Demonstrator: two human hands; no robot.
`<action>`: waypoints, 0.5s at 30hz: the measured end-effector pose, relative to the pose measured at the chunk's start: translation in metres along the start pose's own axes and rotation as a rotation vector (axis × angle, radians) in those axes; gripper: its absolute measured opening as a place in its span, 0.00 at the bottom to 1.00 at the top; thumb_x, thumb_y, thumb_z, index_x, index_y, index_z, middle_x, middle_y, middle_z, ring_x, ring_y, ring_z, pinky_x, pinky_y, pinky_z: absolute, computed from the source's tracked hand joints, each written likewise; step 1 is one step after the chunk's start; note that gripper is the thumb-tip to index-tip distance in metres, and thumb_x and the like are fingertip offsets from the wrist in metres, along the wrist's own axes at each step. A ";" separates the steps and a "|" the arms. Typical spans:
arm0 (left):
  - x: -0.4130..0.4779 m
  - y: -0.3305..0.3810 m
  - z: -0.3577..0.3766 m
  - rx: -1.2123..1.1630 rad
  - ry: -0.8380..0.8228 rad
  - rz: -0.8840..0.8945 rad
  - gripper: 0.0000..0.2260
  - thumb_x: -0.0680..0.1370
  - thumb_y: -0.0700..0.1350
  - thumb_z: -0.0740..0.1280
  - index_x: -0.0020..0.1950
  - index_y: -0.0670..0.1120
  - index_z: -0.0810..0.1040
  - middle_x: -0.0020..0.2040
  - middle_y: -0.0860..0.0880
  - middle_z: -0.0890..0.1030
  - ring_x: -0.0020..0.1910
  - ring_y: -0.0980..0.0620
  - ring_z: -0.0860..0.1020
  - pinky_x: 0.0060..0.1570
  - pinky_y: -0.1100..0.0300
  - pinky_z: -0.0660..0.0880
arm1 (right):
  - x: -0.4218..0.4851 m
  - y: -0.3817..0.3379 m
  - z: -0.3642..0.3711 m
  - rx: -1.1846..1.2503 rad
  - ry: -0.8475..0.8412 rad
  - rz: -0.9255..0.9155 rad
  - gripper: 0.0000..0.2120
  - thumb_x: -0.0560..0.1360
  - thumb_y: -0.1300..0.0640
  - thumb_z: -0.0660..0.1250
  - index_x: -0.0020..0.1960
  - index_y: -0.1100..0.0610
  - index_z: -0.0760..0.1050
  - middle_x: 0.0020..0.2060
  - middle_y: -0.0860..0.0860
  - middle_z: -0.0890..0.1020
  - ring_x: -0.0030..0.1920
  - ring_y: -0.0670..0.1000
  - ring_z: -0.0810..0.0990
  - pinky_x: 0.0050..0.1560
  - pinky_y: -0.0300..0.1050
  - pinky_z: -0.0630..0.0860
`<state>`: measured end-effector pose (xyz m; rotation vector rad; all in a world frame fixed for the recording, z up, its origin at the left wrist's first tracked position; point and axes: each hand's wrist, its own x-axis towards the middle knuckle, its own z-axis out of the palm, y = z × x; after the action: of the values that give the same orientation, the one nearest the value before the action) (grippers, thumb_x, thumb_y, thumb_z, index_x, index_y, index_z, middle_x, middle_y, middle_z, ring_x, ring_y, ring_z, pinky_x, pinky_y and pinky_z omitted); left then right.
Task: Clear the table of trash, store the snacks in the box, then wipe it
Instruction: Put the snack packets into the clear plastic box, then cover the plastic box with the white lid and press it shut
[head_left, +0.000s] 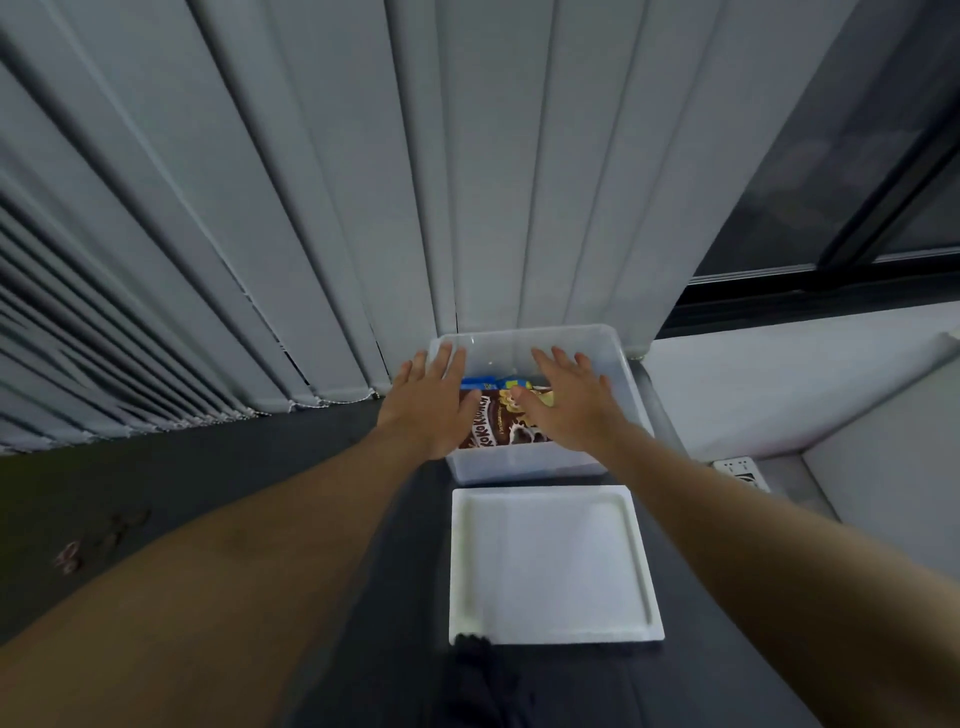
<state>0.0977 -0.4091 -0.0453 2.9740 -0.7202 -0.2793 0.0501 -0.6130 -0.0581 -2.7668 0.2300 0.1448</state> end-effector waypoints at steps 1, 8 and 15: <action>-0.007 0.001 -0.003 -0.003 0.001 0.004 0.31 0.85 0.60 0.47 0.83 0.46 0.45 0.83 0.45 0.47 0.81 0.41 0.49 0.79 0.46 0.47 | -0.006 0.000 -0.002 -0.004 0.006 -0.001 0.33 0.80 0.35 0.54 0.80 0.47 0.53 0.80 0.52 0.57 0.79 0.60 0.52 0.75 0.65 0.52; -0.053 0.006 -0.013 -0.022 0.059 0.054 0.28 0.85 0.59 0.48 0.82 0.47 0.51 0.82 0.45 0.54 0.81 0.43 0.53 0.79 0.45 0.51 | -0.059 -0.006 -0.010 0.018 0.080 0.002 0.32 0.80 0.34 0.51 0.79 0.48 0.57 0.78 0.52 0.60 0.79 0.59 0.54 0.75 0.63 0.55; -0.096 0.009 -0.006 -0.142 0.088 0.137 0.25 0.85 0.56 0.53 0.79 0.45 0.61 0.78 0.44 0.66 0.75 0.44 0.65 0.75 0.47 0.61 | -0.119 -0.017 -0.006 0.042 0.148 0.030 0.31 0.82 0.36 0.53 0.80 0.48 0.55 0.79 0.50 0.58 0.79 0.57 0.54 0.76 0.61 0.54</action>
<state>0.0114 -0.3726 -0.0233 2.7687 -0.8515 -0.1812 -0.0629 -0.5824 -0.0313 -2.7355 0.3090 -0.0564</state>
